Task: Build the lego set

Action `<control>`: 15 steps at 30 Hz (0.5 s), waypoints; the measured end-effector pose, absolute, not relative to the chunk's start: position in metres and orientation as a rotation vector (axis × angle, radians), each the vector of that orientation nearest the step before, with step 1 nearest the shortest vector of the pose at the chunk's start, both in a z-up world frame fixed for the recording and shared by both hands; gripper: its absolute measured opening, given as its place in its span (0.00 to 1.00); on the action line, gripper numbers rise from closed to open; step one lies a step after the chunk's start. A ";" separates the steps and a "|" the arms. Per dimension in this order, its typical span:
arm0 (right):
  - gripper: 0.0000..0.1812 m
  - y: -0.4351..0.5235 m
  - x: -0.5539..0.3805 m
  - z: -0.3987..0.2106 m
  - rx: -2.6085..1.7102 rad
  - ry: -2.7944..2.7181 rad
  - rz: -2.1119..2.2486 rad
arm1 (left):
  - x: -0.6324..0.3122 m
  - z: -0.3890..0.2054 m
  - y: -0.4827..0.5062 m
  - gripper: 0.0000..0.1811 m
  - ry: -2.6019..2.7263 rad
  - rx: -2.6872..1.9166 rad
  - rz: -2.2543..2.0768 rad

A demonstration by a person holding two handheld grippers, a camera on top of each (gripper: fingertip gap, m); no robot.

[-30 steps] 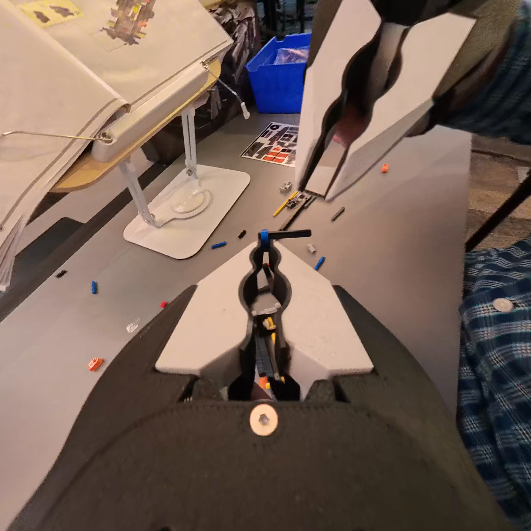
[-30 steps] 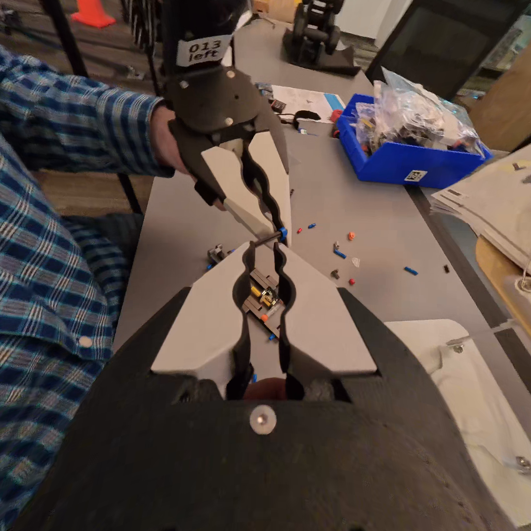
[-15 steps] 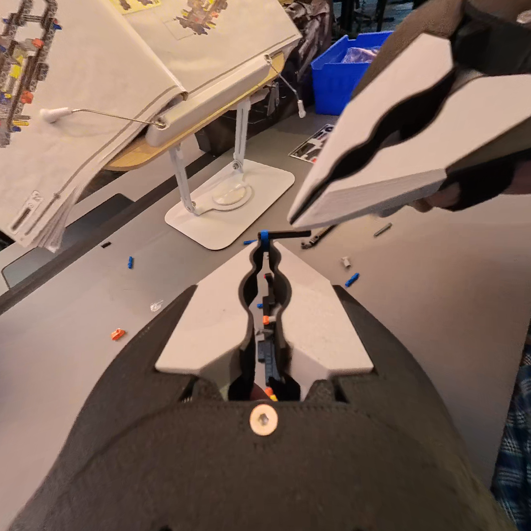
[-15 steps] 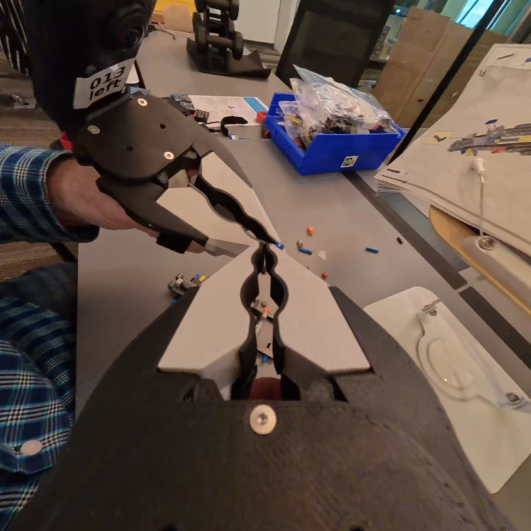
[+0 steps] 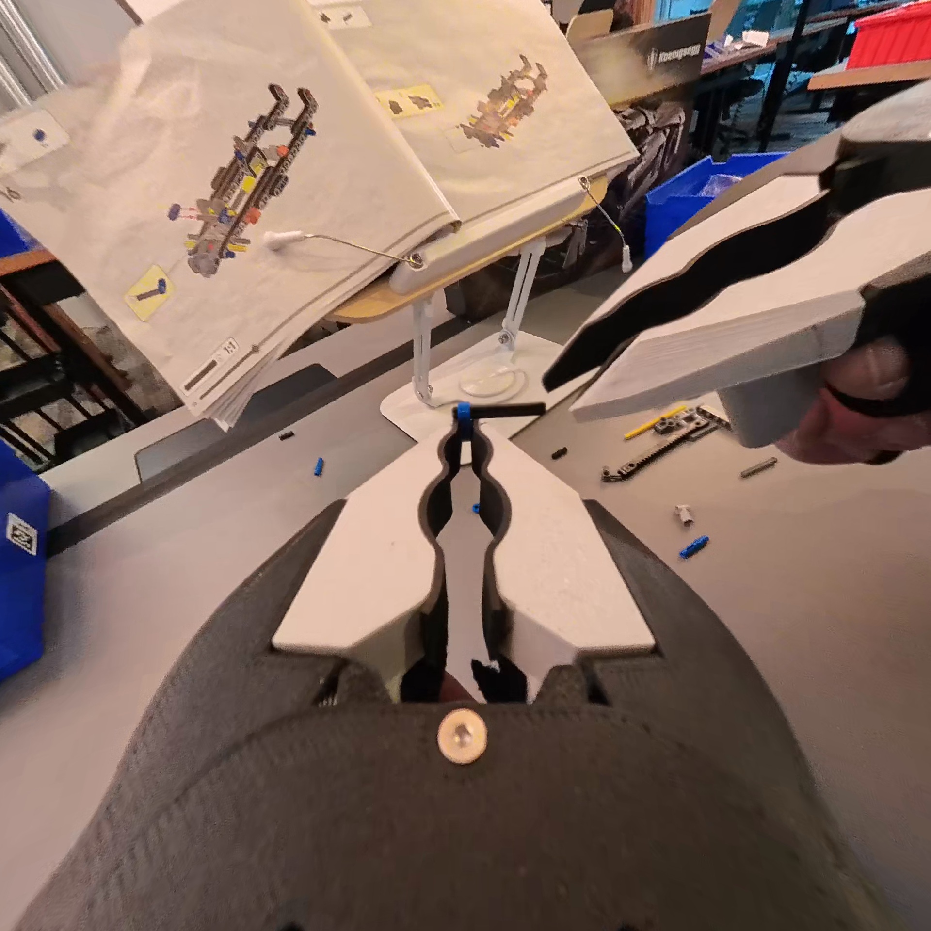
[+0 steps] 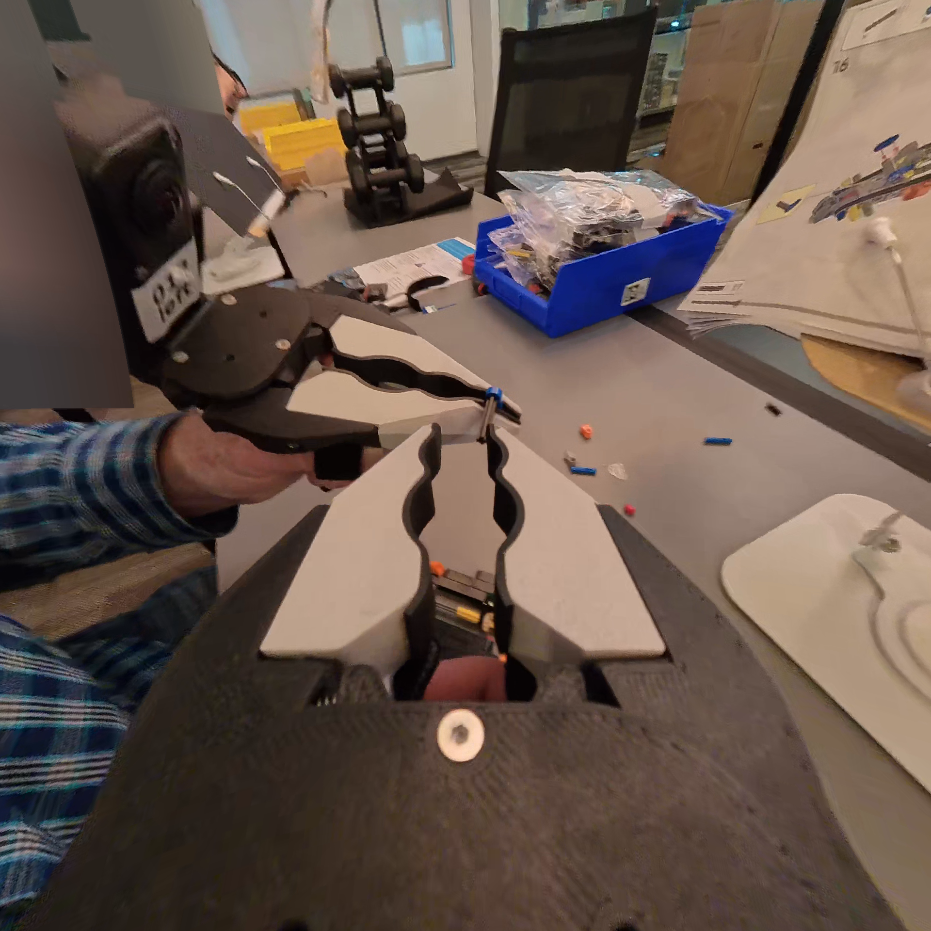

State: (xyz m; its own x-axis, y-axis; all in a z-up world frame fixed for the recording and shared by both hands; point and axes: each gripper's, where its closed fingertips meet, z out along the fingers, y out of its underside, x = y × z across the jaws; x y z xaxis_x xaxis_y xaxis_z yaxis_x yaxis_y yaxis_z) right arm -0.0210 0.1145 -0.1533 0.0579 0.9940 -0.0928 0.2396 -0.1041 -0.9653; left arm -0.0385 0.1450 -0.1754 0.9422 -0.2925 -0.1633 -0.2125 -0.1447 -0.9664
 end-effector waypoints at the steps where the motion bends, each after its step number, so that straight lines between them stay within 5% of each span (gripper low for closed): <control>1: 0.08 0.113 -0.022 -0.152 -1.493 -1.287 1.167 | -0.039 -0.174 0.145 0.00 0.385 -1.719 -0.068; 15: 0.08 0.114 -0.024 -0.146 -1.508 -1.203 1.214 | -0.037 -0.167 0.143 0.00 0.408 -1.637 -0.001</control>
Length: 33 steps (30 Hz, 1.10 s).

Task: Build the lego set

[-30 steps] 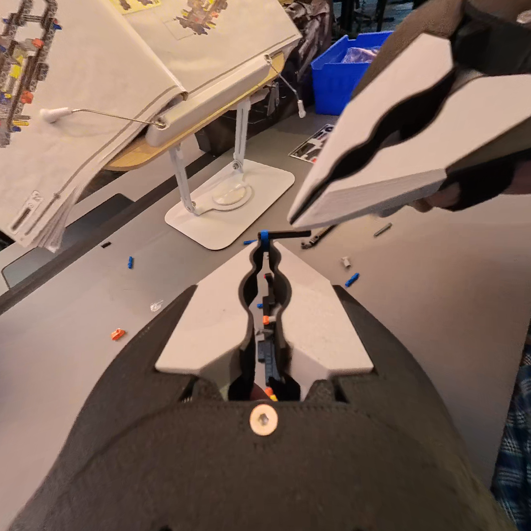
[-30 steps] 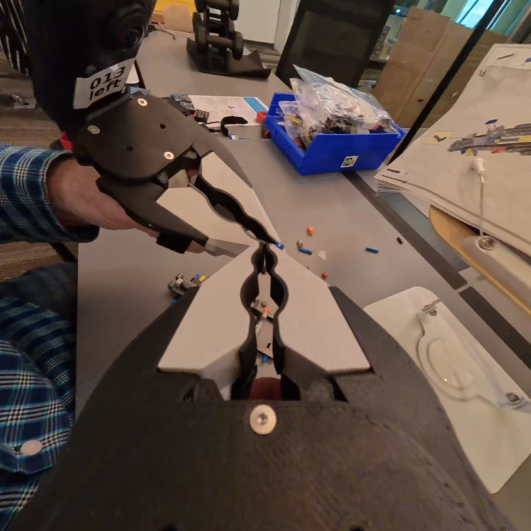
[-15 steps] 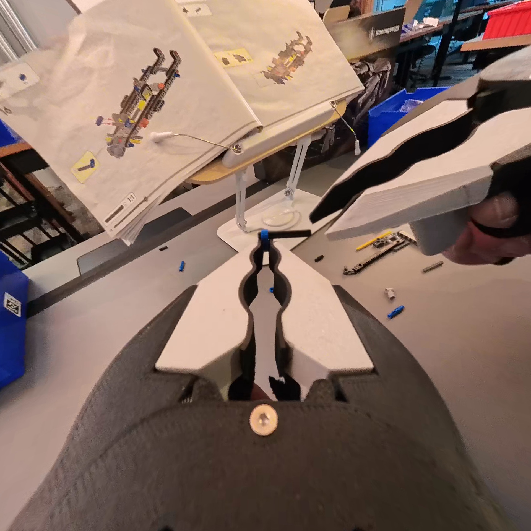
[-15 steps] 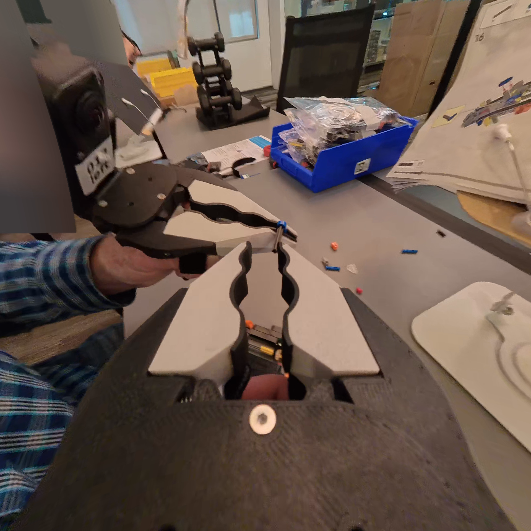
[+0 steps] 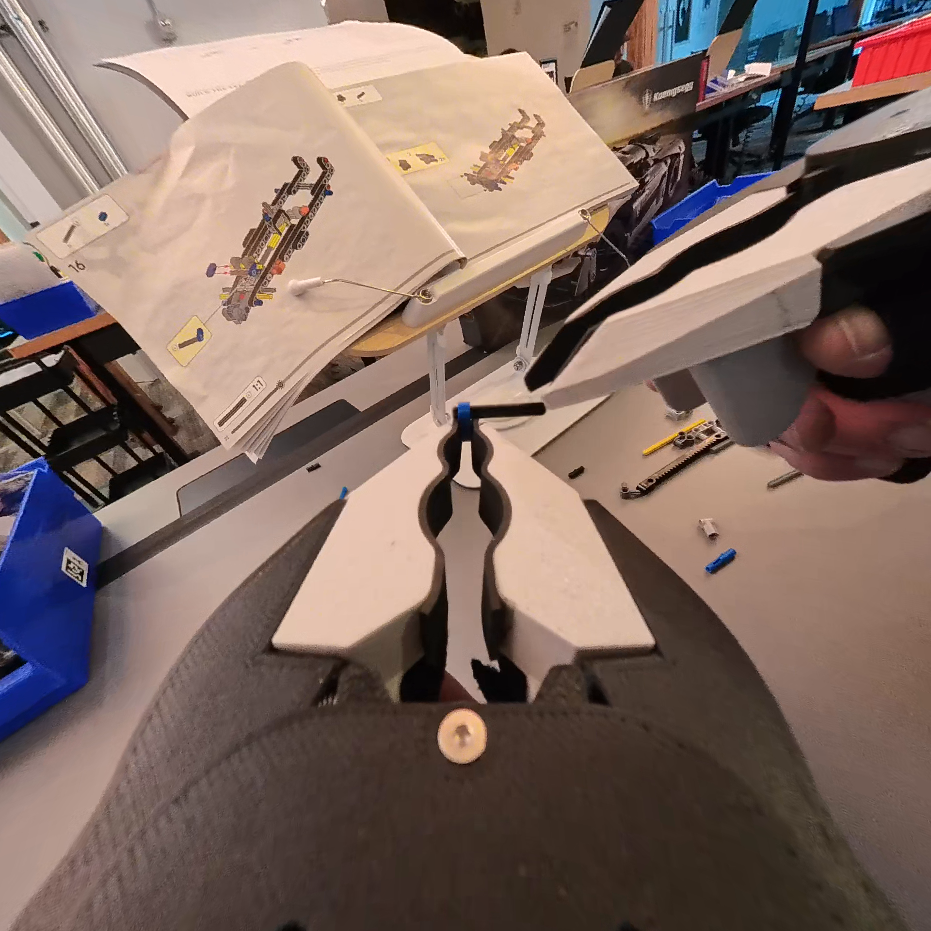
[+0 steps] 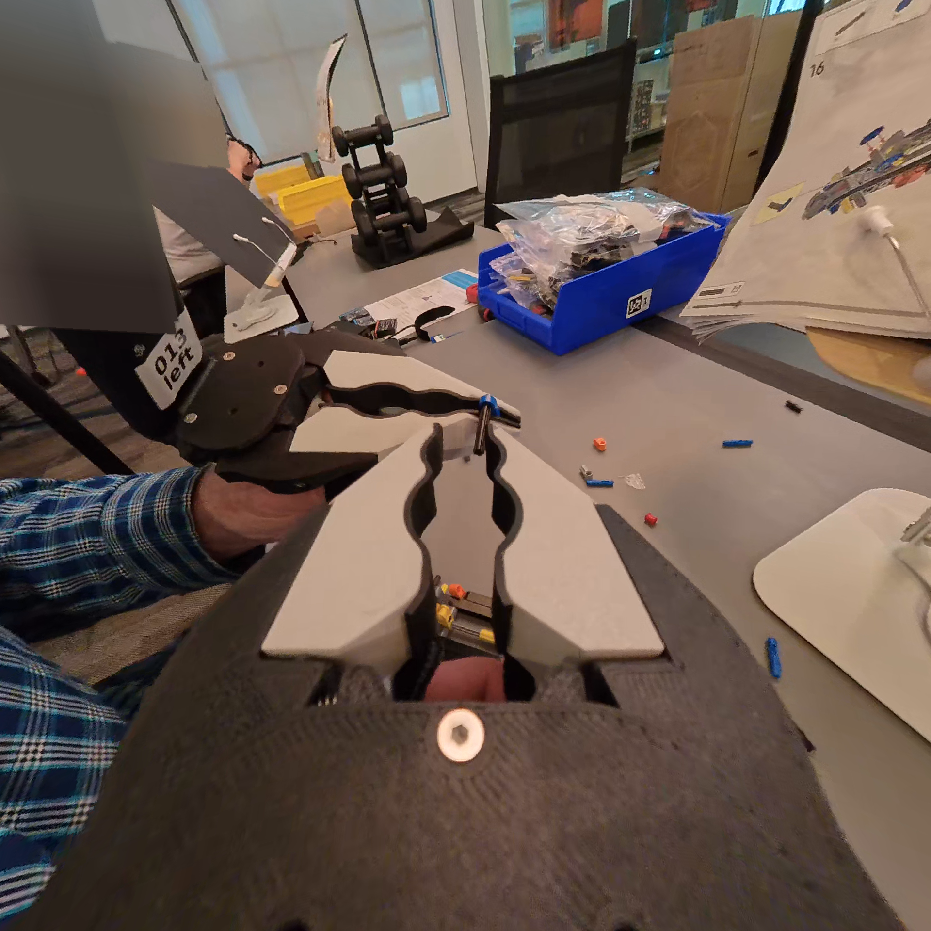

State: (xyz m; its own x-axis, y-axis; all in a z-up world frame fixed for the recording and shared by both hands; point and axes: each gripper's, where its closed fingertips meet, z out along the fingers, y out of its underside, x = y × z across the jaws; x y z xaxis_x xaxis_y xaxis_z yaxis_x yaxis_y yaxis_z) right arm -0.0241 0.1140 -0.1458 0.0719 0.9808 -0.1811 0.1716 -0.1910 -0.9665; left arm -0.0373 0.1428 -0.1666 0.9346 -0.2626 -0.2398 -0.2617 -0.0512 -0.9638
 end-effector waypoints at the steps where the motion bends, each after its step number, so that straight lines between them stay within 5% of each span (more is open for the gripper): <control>1: 0.08 0.115 -0.024 -0.146 -1.503 -1.209 1.189 | -0.038 -0.167 0.143 0.00 0.405 -1.638 0.000; 33: 0.01 0.111 -0.024 -0.135 -1.574 -1.038 1.481 | -0.034 -0.142 0.136 0.01 0.413 -1.471 0.033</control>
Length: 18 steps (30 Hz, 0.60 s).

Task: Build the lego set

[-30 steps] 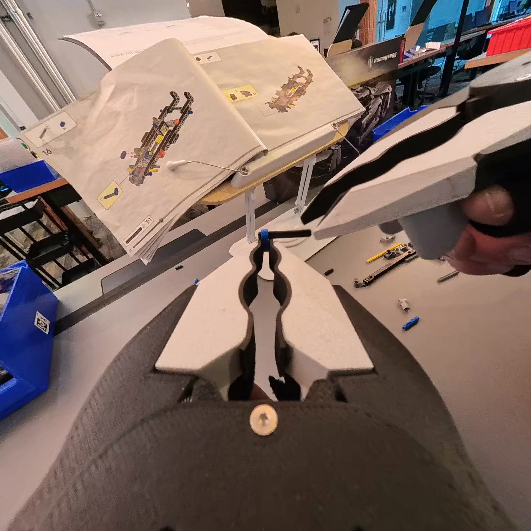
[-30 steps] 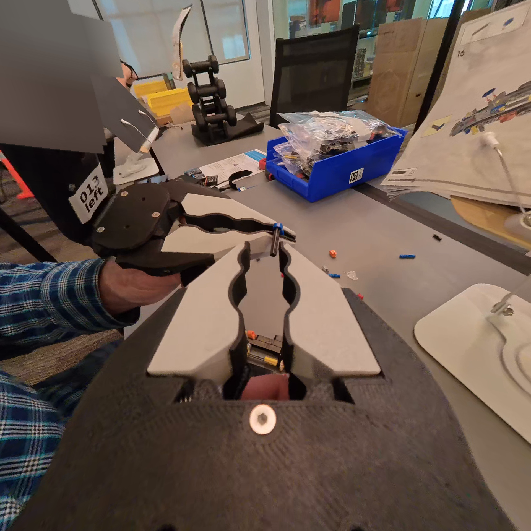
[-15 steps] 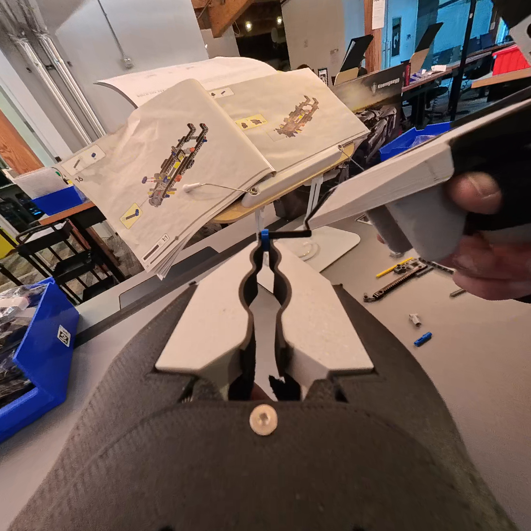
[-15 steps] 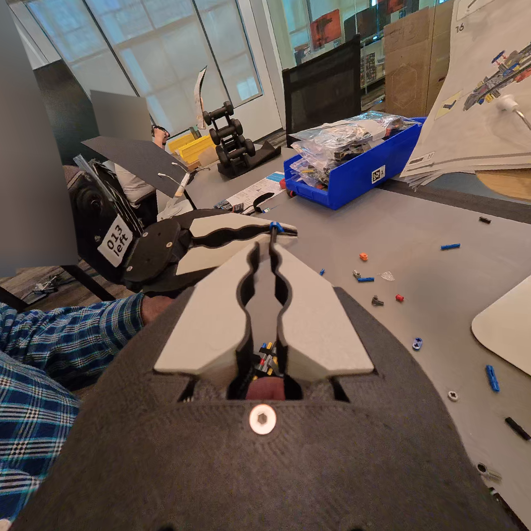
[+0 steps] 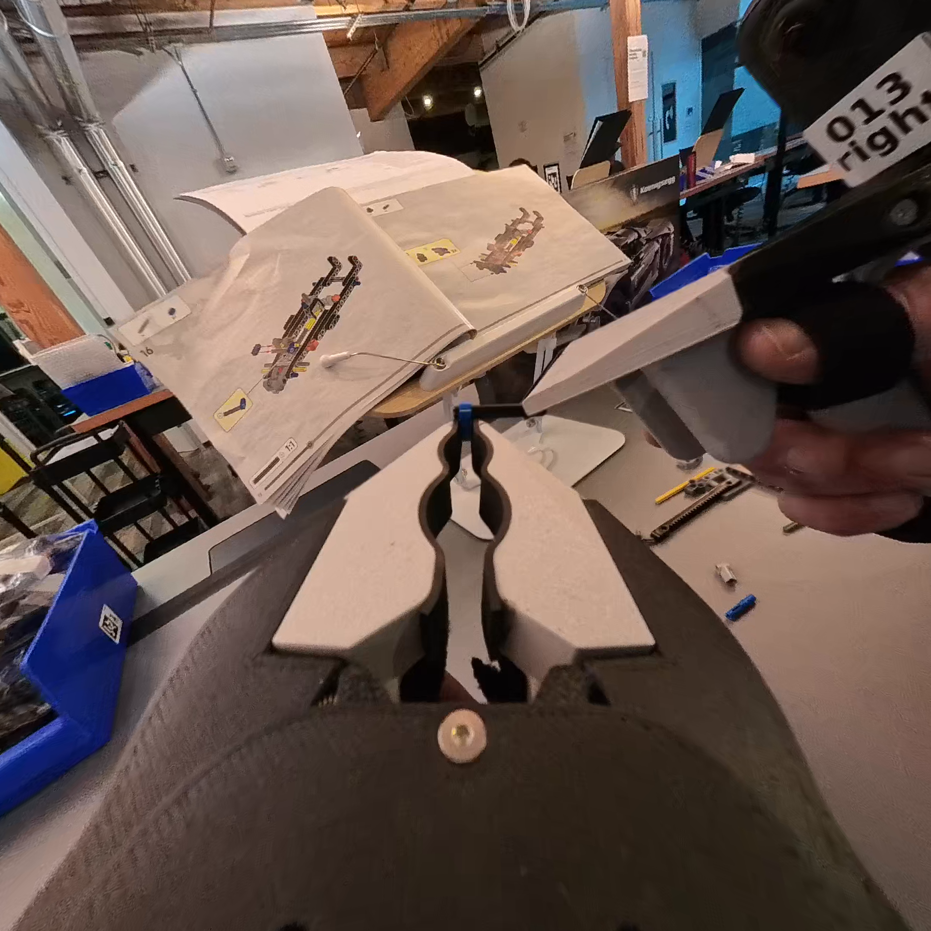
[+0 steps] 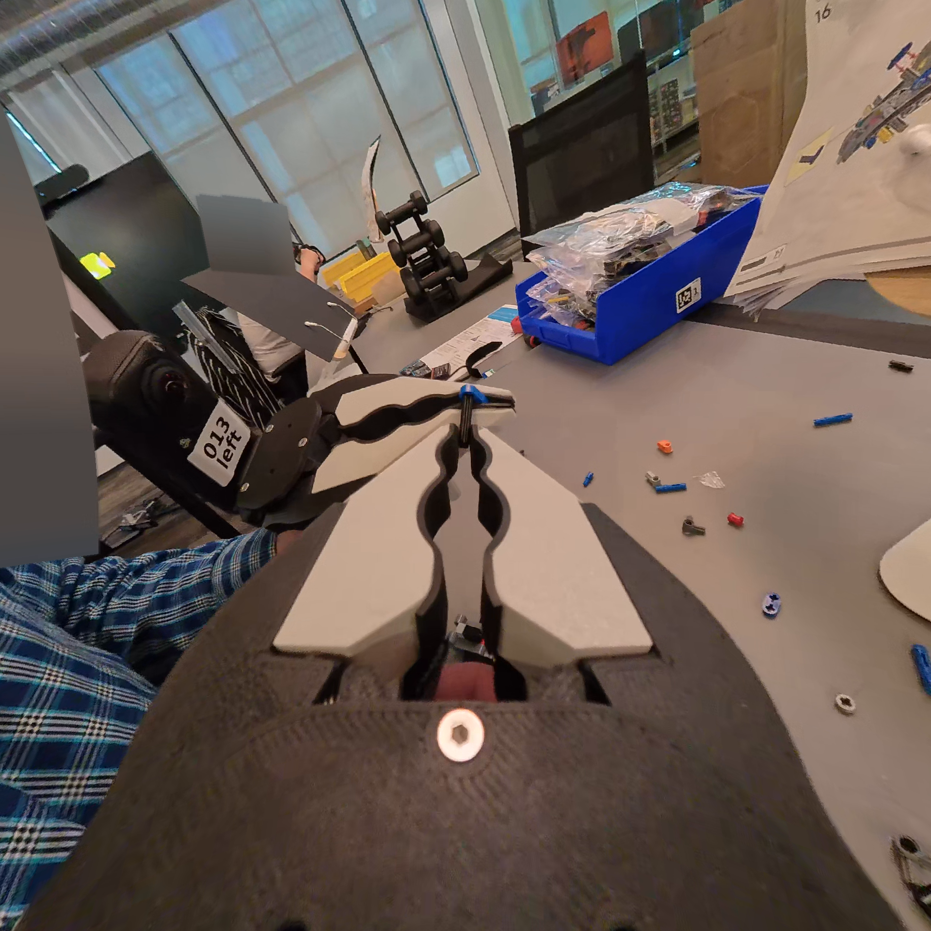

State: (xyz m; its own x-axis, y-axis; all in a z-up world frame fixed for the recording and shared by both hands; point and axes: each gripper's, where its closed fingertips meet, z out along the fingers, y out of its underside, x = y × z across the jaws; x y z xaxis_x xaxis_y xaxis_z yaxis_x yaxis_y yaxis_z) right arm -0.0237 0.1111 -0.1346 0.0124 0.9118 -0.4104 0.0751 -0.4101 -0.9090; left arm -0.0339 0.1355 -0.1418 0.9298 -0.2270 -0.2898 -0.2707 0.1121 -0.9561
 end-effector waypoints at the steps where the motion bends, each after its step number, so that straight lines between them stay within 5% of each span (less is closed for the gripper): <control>1: 0.01 0.111 -0.024 -0.134 -1.570 -1.041 1.486 | -0.034 -0.141 0.136 0.01 0.422 -1.469 0.028; 18: 0.01 0.121 -0.004 -0.130 -1.521 -1.023 1.403 | -0.074 -0.158 0.111 0.14 0.552 -1.619 -0.054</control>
State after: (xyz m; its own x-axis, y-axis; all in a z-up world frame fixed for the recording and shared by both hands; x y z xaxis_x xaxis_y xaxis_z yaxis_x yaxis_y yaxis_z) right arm -0.0035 0.1210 -0.1303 0.0535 0.9383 -0.3418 0.0387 -0.3439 -0.9382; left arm -0.0738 0.1111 -0.1581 0.8804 -0.3790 -0.2852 -0.3163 -0.0212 -0.9484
